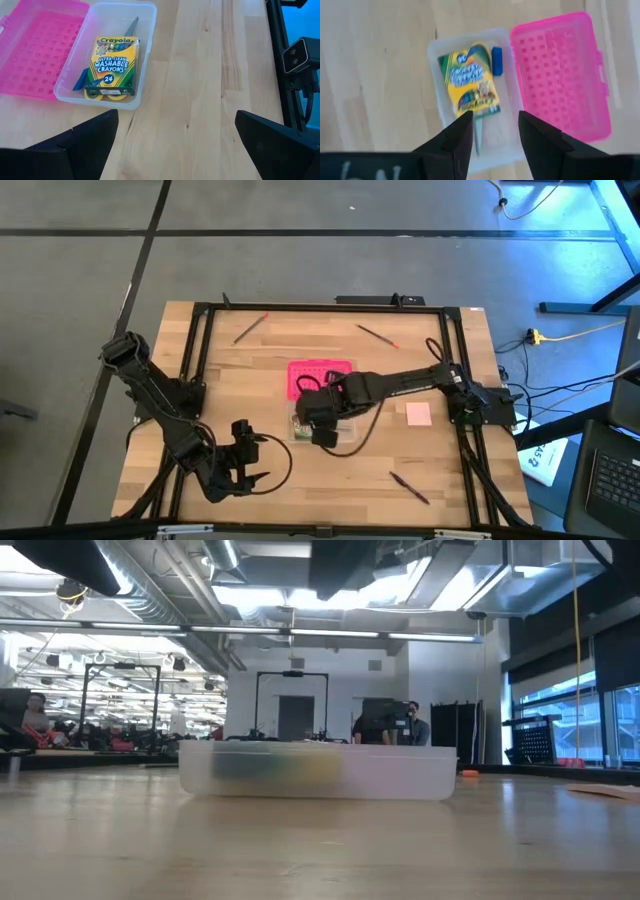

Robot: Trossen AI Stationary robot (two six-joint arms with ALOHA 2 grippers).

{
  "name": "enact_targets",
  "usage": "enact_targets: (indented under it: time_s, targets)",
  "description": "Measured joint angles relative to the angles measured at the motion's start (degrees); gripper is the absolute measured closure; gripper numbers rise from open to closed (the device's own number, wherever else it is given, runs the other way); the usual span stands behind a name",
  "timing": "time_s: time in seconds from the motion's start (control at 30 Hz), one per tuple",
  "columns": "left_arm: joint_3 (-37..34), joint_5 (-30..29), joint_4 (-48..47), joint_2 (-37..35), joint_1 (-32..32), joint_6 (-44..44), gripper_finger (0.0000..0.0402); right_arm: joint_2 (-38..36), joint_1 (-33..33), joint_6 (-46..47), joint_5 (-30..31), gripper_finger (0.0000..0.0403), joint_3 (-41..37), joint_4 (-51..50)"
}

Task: Pack school essentials
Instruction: Put the purple pen into the pencil case

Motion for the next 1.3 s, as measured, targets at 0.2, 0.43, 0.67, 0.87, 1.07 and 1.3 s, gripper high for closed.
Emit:
enact_targets:
  time_s: [0.2, 0.43, 0.67, 0.87, 1.07, 1.3]
  targets:
    - [0.0, 0.0, 0.1, 0.0, 0.0, 0.1, 0.0006, -1.0, 5.0, 5.4, 0.3, 0.0244, 3.0, -7.6]
    - [0.0, 0.0, 1.7, 0.0, 0.0, 2.4, 0.0006, -5.9, 12.6, 16.8, 2.5, 0.0244, 2.2, -10.8]
    - [0.0, 3.5, 8.6, 0.0, 1.6, 8.0, 0.0006, -9.5, 19.2, 25.9, 3.3, 0.0244, 2.2, -10.8]
    - [0.0, 6.0, 13.1, 0.0, 3.8, 12.9, 0.0006, -9.7, 24.3, 34.9, 3.5, 0.0244, 1.1, -10.6]
    - [0.0, 6.4, 17.6, 0.0, 5.7, 18.0, 0.0006, -11.7, 28.8, 49.0, 1.3, 0.0244, -8.6, -10.7]
    - [0.0, 12.8, 22.4, 0.0, 8.4, 20.8, 0.0006, -14.2, 30.1, 65.1, -7.2, 0.0244, -19.8, -10.8]
